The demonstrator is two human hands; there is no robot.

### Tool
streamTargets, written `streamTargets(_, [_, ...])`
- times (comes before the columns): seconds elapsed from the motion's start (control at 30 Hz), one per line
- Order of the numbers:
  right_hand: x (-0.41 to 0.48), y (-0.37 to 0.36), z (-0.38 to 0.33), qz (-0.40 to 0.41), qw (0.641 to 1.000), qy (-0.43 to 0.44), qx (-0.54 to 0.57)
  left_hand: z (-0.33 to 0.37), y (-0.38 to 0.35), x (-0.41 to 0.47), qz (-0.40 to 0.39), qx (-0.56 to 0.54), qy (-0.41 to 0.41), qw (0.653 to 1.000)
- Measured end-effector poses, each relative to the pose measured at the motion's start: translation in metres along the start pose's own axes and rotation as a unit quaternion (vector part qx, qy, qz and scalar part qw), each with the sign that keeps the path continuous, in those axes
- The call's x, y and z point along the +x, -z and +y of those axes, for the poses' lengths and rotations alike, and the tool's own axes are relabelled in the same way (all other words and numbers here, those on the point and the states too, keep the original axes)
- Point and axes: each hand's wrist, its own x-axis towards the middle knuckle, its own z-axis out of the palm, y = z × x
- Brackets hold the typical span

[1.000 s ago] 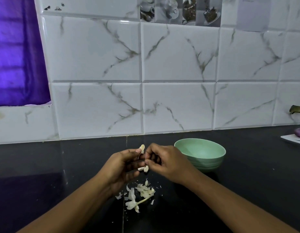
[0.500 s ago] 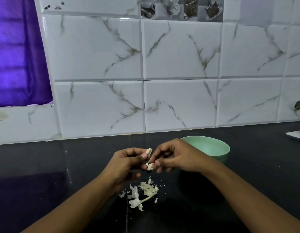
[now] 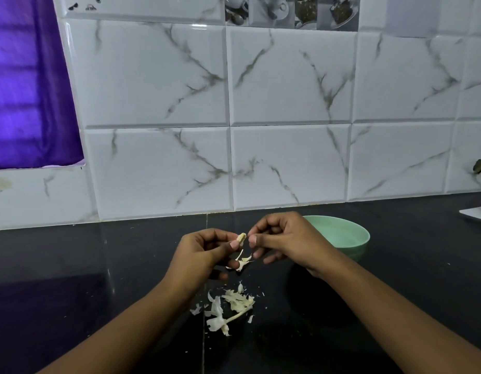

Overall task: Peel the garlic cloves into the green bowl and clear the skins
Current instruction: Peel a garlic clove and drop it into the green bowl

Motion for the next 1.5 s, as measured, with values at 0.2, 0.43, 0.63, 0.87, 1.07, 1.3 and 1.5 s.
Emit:
streamTargets(0.2, [0.002, -0.006, 0.003, 0.01, 1.0, 0.002, -0.005, 0.001, 0.0, -0.001, 0.018, 0.064, -0.056, 0.996])
streamTargets(0.43, [0.002, -0.006, 0.003, 0.026, 0.998, 0.021, -0.051, -0.002, -0.002, -0.002, 0.04, 0.174, -0.117, 0.977])
streamTargets(0.63, [0.001, -0.014, 0.007, 0.11, 0.978, 0.091, -0.155, -0.001, -0.004, -0.004, 0.057, 0.187, -0.142, 0.97])
streamTargets(0.87, [-0.002, -0.017, 0.009, 0.132, 0.962, 0.145, -0.191, -0.003, -0.004, -0.003, 0.065, 0.197, -0.163, 0.965])
streamTargets(1.07, [-0.002, -0.02, 0.002, 0.076, 0.996, 0.029, 0.032, -0.002, -0.004, -0.002, 0.017, 0.063, -0.127, 0.99])
streamTargets(1.3, [-0.002, -0.02, -0.001, 0.023, 0.988, -0.049, 0.143, -0.007, -0.008, 0.002, -0.002, -0.077, -0.069, 0.995])
streamTargets(1.5, [0.0, -0.02, -0.002, -0.014, 0.978, -0.102, 0.179, -0.01, -0.01, 0.003, -0.018, -0.102, -0.063, 0.993])
